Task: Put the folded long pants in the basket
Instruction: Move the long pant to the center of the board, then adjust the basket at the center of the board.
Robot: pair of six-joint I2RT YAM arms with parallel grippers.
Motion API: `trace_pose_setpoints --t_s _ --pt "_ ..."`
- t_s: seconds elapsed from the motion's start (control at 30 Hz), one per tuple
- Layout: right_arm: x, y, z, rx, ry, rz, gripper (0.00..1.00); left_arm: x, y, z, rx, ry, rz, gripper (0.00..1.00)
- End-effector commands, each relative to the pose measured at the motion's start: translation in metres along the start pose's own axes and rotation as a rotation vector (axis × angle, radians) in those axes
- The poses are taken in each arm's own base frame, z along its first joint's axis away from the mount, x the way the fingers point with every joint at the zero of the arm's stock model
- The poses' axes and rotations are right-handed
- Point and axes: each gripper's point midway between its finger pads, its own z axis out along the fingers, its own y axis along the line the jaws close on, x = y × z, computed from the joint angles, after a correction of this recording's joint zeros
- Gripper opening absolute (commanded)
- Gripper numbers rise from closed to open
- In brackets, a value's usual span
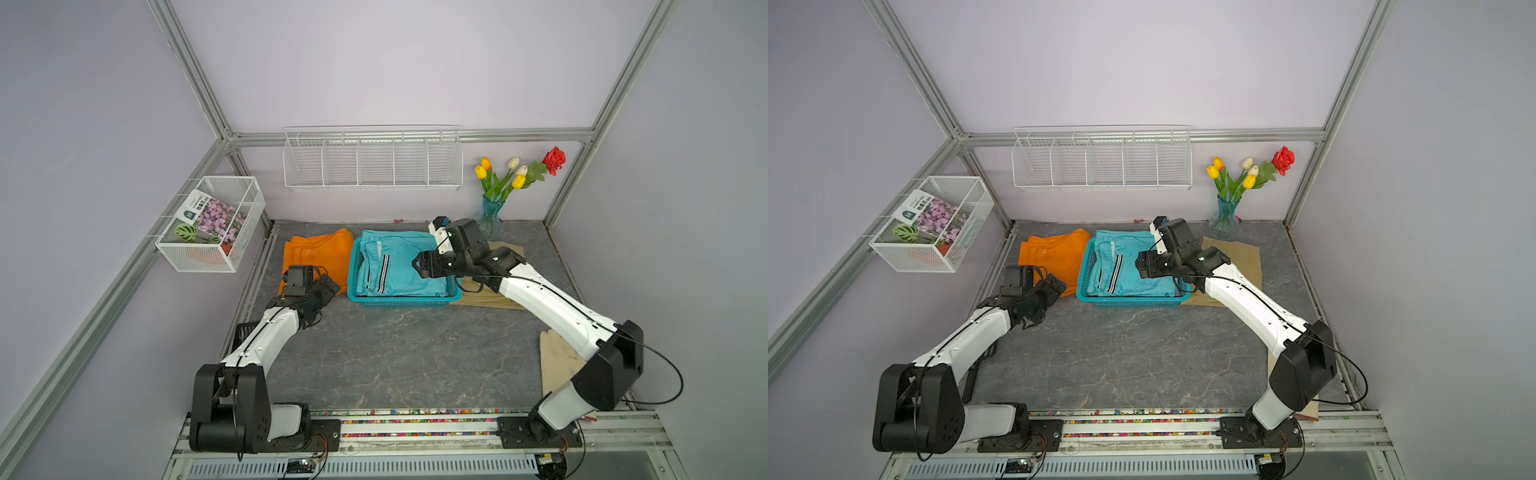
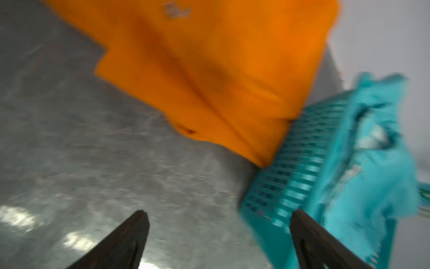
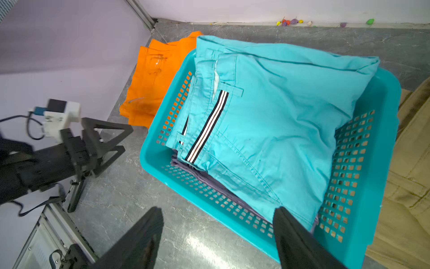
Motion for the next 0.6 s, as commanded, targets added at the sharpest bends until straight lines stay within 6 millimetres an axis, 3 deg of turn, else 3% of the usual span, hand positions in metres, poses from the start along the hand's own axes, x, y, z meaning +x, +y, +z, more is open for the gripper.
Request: trace_pose_setpoints --t_s 0.0,0.13,0.23,0.3,0.47,0.57 --pt "0.003 0.011 -0.019 -0.008 -0.061 -0.044 0.8 -0.029 -0.018 0.004 0.102 -0.082 -0.067 0.99" --pt "0.02 0.01 -0.036 -0.028 -0.101 -0.027 0.82 -0.03 -0.008 0.025 0.035 -0.051 -0.098 0.99" --pt "0.04 0.007 -0.032 -0.058 -0.096 -0.005 0.85 -0.032 0.001 0.044 0.007 -0.035 -0.137 0.98" --pt "0.056 0.005 -0.019 -0.076 -0.069 0.012 0.86 -0.035 0.004 0.056 -0.006 -0.024 -0.152 0.98" --pt "0.098 0.002 0.035 -0.102 0.045 0.039 0.85 -0.042 0.013 0.08 -0.05 -0.01 -0.188 0.94" --pt "0.111 0.003 0.059 -0.105 0.079 0.043 0.85 -0.046 0.013 0.09 -0.062 -0.006 -0.192 0.87"
